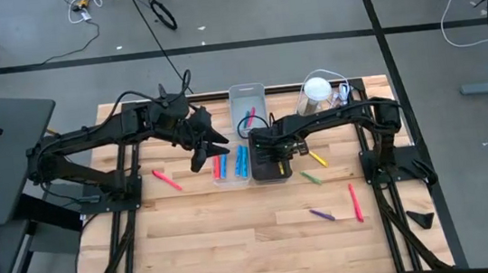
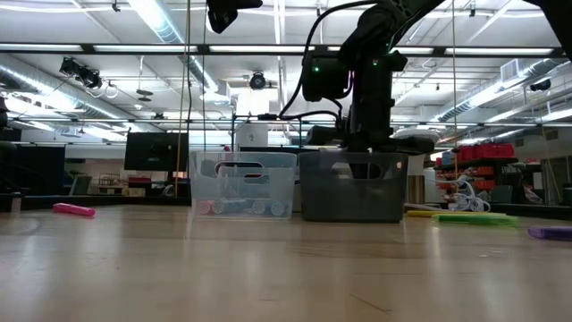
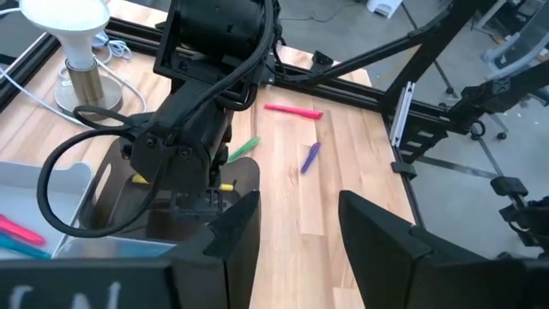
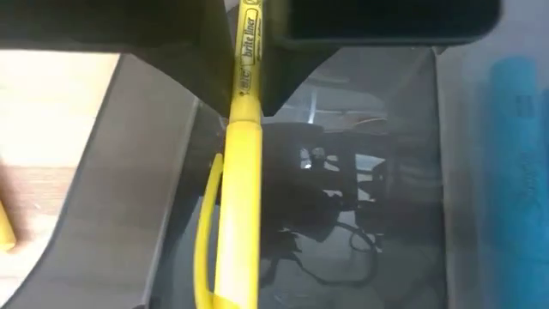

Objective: Pick & Place Markers
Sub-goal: Put the top yellow marker pen into the black bin, then put the left pink marker pen into the black bin

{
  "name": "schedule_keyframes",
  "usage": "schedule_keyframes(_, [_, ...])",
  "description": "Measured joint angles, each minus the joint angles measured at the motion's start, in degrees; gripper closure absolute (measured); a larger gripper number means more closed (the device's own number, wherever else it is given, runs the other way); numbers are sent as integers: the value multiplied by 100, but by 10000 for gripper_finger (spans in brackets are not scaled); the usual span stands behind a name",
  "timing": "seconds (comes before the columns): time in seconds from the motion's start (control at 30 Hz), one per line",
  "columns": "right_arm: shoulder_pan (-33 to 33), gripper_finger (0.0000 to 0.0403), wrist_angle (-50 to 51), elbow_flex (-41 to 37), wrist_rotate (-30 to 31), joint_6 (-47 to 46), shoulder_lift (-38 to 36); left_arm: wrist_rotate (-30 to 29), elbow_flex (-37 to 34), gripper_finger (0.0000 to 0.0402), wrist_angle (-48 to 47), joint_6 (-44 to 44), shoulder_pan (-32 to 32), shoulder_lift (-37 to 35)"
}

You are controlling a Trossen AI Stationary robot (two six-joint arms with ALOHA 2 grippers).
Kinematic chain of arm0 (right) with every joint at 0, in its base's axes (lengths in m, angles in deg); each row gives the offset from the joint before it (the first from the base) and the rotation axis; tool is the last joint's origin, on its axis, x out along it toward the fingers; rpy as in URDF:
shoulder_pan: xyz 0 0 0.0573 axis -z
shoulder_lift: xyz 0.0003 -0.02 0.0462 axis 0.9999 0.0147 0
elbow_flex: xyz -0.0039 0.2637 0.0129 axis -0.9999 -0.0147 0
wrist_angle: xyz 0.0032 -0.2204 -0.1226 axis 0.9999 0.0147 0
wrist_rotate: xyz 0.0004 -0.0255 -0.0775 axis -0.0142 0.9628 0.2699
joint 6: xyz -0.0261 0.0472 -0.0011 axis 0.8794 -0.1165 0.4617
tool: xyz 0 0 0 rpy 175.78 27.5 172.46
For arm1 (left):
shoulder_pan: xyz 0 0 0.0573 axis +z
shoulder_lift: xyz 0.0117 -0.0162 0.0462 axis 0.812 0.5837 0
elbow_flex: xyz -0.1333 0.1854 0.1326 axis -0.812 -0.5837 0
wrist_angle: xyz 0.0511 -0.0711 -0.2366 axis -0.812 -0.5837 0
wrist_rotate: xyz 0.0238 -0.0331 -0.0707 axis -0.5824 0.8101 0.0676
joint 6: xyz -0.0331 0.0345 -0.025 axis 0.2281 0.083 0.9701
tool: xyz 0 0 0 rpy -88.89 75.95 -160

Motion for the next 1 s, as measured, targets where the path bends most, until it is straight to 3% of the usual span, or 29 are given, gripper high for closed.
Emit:
schedule_keyframes(0.17, [-1,302,-9,0,2,3,0,0,0,236,0,-31,-1,0])
schedule_keyframes(0.33, [3,273,-9,-1,2,150,0,0,0,236,0,-39,-1,0])
schedule_keyframes(0.7, [74,281,-218,0,-27,543,-340,-9,0,236,0,-36,1,0])
schedule_keyframes(1.0, [137,287,-1326,-1,-45,2600,-1275,-172,0,236,29,-15,1,0])
